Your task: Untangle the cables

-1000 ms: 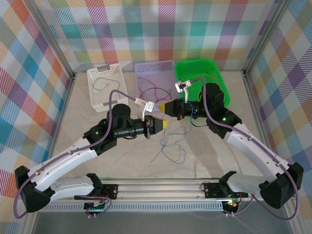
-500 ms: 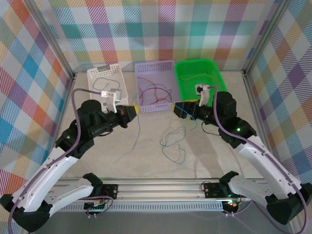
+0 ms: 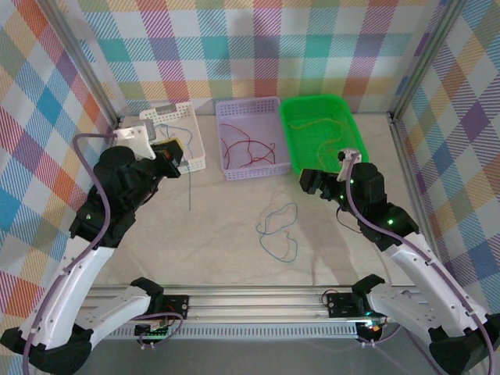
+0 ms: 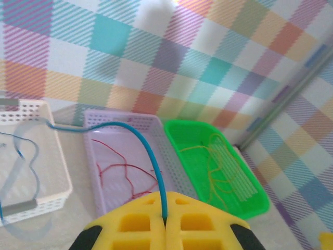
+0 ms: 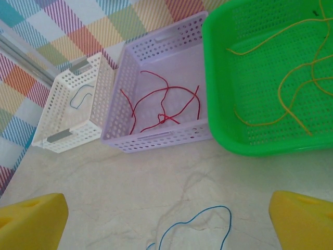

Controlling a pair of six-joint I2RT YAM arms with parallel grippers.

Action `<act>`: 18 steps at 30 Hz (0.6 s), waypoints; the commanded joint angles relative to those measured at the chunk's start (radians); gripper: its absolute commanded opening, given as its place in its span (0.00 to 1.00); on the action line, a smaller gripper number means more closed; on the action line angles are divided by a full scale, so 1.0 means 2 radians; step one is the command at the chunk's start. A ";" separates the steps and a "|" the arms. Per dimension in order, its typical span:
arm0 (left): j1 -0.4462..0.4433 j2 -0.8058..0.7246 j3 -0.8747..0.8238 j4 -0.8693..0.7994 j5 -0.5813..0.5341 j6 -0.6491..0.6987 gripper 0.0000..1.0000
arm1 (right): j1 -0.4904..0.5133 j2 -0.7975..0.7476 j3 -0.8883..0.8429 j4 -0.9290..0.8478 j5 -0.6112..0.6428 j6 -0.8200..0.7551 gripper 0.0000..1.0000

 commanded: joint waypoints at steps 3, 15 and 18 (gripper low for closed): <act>0.040 0.049 0.042 0.035 -0.041 0.028 0.00 | -0.001 -0.008 -0.006 0.021 -0.060 -0.026 1.00; 0.138 0.206 0.131 0.086 -0.063 0.017 0.00 | -0.001 -0.024 -0.016 0.025 -0.146 -0.049 1.00; 0.145 0.236 0.144 0.088 -0.066 0.020 0.00 | -0.001 -0.033 -0.017 0.018 -0.150 -0.052 1.00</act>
